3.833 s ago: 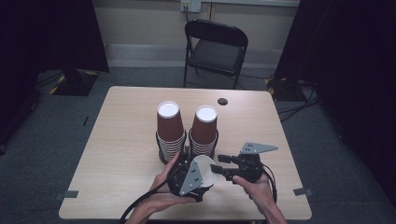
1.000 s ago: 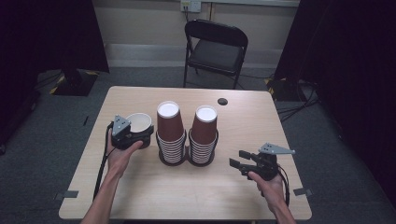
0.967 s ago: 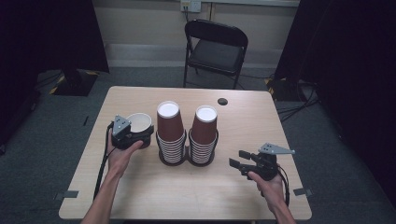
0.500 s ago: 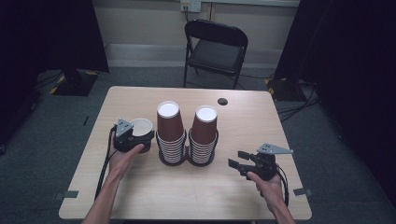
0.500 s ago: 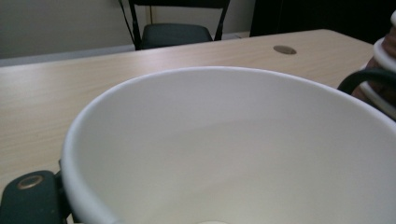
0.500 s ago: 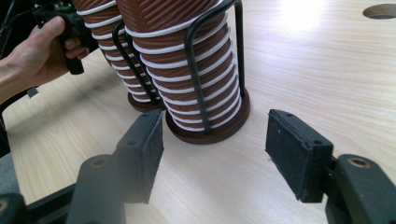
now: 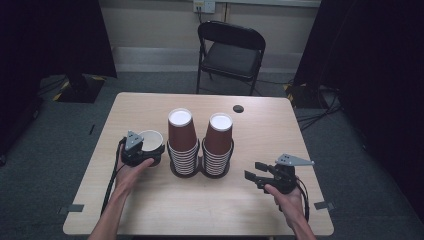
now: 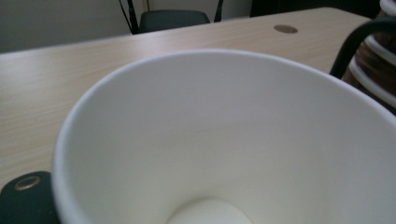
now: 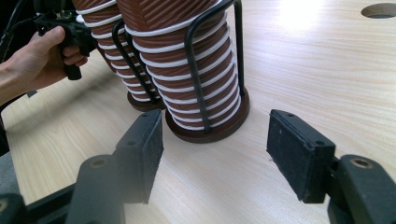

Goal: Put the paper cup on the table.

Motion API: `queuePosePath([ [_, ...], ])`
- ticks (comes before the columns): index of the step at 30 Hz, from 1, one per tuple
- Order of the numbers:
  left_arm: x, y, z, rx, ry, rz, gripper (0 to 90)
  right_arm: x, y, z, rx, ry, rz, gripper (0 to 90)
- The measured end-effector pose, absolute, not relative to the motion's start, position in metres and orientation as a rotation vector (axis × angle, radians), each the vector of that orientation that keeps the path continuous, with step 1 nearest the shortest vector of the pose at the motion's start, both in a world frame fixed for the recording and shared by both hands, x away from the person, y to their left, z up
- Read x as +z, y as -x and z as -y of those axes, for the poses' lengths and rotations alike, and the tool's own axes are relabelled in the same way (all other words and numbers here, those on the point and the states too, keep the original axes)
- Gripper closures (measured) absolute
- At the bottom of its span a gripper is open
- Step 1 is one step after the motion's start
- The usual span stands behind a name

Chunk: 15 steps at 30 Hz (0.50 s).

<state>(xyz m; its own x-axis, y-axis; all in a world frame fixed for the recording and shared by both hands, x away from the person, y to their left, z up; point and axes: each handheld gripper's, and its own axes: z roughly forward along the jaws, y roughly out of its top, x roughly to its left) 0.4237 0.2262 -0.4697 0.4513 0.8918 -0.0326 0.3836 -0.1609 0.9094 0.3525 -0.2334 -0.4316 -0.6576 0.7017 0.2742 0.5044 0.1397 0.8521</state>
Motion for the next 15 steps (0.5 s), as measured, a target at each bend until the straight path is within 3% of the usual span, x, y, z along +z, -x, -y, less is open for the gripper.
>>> queuePosePath([
  [15, -0.4760, -0.4229, -0.2260, 0.604, -1.878, -1.178, 13.0, -0.4298, -0.3518, 0.2328, 1.541, -1.198, -2.218, 35.5],
])
